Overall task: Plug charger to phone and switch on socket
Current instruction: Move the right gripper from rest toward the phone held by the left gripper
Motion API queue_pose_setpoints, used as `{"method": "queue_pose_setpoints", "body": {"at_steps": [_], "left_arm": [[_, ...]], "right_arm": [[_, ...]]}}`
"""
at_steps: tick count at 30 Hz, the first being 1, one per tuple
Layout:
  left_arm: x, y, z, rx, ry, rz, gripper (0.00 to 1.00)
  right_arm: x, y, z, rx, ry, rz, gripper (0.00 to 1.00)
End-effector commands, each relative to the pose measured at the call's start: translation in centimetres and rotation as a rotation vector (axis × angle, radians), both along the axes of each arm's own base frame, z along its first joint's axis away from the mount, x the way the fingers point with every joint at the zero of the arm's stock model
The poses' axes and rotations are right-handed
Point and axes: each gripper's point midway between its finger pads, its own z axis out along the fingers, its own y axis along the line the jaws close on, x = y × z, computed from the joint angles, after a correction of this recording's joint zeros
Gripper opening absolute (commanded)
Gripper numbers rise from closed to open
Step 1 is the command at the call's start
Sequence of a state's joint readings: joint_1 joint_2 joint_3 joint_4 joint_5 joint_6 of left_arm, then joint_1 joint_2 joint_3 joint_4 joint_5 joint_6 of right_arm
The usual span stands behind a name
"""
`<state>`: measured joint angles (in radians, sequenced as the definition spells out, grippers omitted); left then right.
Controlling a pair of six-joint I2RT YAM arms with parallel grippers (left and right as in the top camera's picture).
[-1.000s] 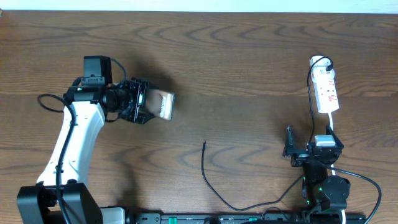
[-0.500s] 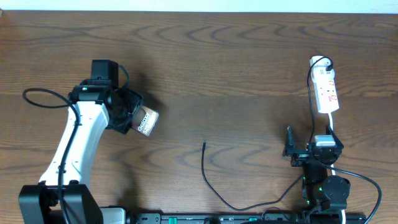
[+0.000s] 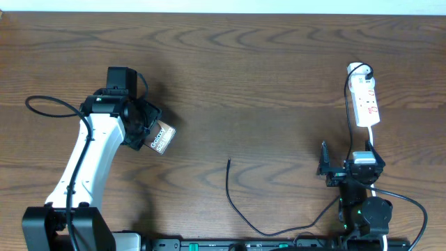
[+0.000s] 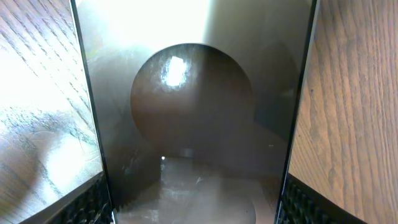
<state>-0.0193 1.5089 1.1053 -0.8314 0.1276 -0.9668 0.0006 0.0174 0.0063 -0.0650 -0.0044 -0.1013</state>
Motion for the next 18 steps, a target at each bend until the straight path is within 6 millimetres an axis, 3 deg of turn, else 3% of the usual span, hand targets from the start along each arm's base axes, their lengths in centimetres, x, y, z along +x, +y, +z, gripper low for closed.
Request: {"method": "queue_pose_setpoints", "body": {"at_steps": [1,6,13,18], "left_arm": [[0.2,0.3,0.8,0.023,-0.023,-0.013,0.08],[-0.1,0.3,0.8,0.024,-0.014,-0.013,0.08],[-0.1,0.3,0.7,0.023,-0.011,-0.013,0.08],[-0.1,0.3,0.7,0.024,-0.011,-0.013,0.07]], "right_arm": [[0.0,0.2,0.6,-0.035,-0.025,0.011,0.99],[0.0,0.4,0.0,-0.033,-0.002,0.020,0.99],[-0.4,3.6,1.0,-0.023,-0.044,0.213,0.99],[-1.5,7.2,1.4,-0.014,-0.064,0.428,0.99]]}}
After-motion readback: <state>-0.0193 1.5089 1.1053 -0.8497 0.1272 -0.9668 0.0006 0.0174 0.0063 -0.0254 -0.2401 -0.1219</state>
